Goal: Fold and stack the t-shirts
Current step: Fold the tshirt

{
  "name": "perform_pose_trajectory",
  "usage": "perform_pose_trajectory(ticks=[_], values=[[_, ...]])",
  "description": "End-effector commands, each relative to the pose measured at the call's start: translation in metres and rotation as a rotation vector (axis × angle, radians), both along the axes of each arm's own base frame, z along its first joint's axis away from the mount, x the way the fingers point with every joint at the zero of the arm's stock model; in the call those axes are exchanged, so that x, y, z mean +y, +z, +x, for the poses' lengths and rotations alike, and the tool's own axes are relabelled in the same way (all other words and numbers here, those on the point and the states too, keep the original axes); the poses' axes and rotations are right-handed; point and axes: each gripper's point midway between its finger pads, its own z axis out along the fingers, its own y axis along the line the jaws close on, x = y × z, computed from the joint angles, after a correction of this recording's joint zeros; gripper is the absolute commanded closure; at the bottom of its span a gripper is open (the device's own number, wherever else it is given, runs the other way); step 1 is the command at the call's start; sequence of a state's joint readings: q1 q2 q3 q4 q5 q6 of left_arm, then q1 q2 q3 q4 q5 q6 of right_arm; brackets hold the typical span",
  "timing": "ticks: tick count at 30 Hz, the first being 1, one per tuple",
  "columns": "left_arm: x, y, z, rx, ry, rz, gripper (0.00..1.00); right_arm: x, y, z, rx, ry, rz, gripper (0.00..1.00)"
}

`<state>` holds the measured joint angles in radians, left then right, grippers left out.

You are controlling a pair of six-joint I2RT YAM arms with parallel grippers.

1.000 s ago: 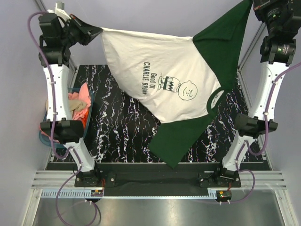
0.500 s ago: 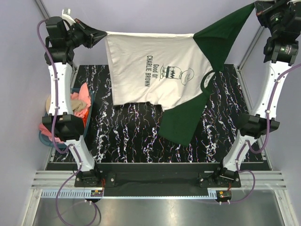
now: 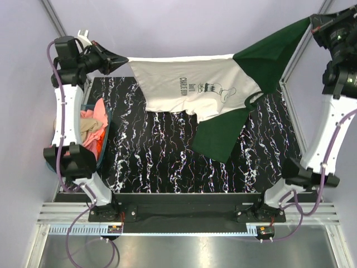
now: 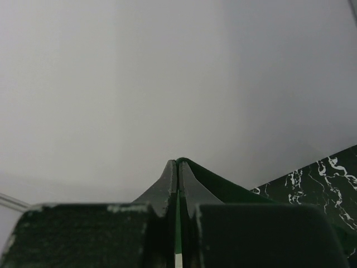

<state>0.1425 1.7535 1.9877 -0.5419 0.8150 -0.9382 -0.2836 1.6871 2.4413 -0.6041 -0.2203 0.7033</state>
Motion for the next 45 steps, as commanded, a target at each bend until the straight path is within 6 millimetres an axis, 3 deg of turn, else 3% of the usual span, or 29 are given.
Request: perform_pose_trajectory(ticks=[1,2,4,5,7,8,10,13,19,22,25,28,30,31,33,34,35,36,37,38,39,40,41,42,43,44,45], values=[[-0.009,0.071,-0.057,-0.218,-0.052,0.03,1.0,0.0,0.04,-0.07,-0.089,-0.102,-0.057,1.0],[-0.012,0.084,-0.072,-0.247,-0.053,0.032,1.0,0.007,0.055,-0.098,-0.134,-0.113,-0.071,1.0],[-0.015,0.097,-0.09,-0.277,-0.055,0.027,1.0,0.008,0.065,-0.124,-0.166,-0.148,-0.086,1.0],[-0.018,0.11,-0.107,-0.31,-0.052,0.029,1.0,0.015,0.076,-0.153,-0.206,-0.163,-0.095,1.0],[-0.022,0.133,-0.136,-0.374,-0.044,0.032,1.0,0.016,0.088,-0.183,-0.249,-0.209,-0.106,1.0],[-0.023,0.142,-0.147,-0.398,-0.036,0.032,1.0,0.021,0.096,-0.211,-0.288,-0.226,-0.118,1.0],[-0.025,0.165,-0.178,-0.461,-0.01,0.027,1.0,0.022,0.105,-0.243,-0.336,-0.276,-0.114,1.0],[-0.029,0.193,-0.22,-0.544,0.028,0.014,1.0,0.031,0.12,-0.308,-0.443,-0.328,-0.117,1.0],[-0.036,0.228,-0.284,-0.648,0.059,-0.008,1.0,0.039,0.136,-0.382,-0.574,-0.402,-0.105,1.0],[-0.036,0.24,-0.305,-0.684,0.084,0.0,1.0,0.04,0.141,-0.405,-0.619,-0.421,-0.09,1.0],[-0.034,0.245,-0.315,-0.704,0.114,0.01,1.0,0.038,0.143,-0.412,-0.635,-0.435,-0.084,1.0],[-0.028,0.239,-0.301,-0.684,0.152,0.03,1.0,0.033,0.143,-0.395,-0.603,-0.436,-0.096,1.0],[-0.02,0.223,-0.276,-0.639,0.183,0.058,1.0,0.026,0.14,-0.356,-0.542,-0.422,-0.11,1.0],[-0.01,0.205,-0.248,-0.57,0.225,0.065,1.0,0.023,0.137,-0.321,-0.491,-0.388,-0.123,1.0],[0.001,0.185,-0.219,-0.529,0.264,0.112,1.0,0.02,0.128,-0.274,-0.418,-0.337,-0.138,1.0],[0.01,0.174,-0.196,-0.495,0.304,0.129,1.0,0.02,0.116,-0.232,-0.351,-0.274,-0.153,1.0],[0.015,0.155,-0.176,-0.446,0.312,0.139,1.0,0.021,0.112,-0.211,-0.332,-0.243,-0.163,1.0],[0.017,0.146,-0.163,-0.431,0.311,0.144,1.0,0.019,0.091,-0.177,-0.263,-0.202,-0.164,1.0],[0.019,0.129,-0.137,-0.413,0.293,0.142,1.0,0.024,0.083,-0.15,-0.249,-0.134,-0.182,1.0],[0.02,0.118,-0.123,-0.398,0.287,0.137,1.0,0.025,0.072,-0.132,-0.228,-0.1,-0.184,1.0],[0.02,0.107,-0.11,-0.378,0.279,0.119,1.0,0.021,0.032,-0.096,-0.137,-0.063,-0.166,1.0],[0.021,0.099,-0.09,-0.392,0.262,0.11,1.0,0.023,0.013,-0.079,-0.112,-0.024,-0.163,1.0],[0.023,0.071,-0.072,-0.341,0.259,0.106,1.0,0.024,0.02,-0.074,-0.194,-0.012,-0.171,1.0],[0.024,0.044,-0.047,-0.307,0.25,0.103,1.0,0.018,-0.035,-0.044,-0.107,0.002,-0.135,1.0],[0.023,0.031,-0.035,-0.29,0.24,0.103,1.0,0.015,-0.036,-0.035,-0.166,0.0,-0.142,1.0],[0.022,0.016,-0.022,-0.273,0.229,0.104,1.0,0.014,-0.052,-0.025,-0.169,0.006,-0.12,1.0],[0.021,0.002,-0.009,-0.267,0.213,0.126,1.0,0.008,-0.101,-0.004,-0.097,0.01,-0.09,1.0]])
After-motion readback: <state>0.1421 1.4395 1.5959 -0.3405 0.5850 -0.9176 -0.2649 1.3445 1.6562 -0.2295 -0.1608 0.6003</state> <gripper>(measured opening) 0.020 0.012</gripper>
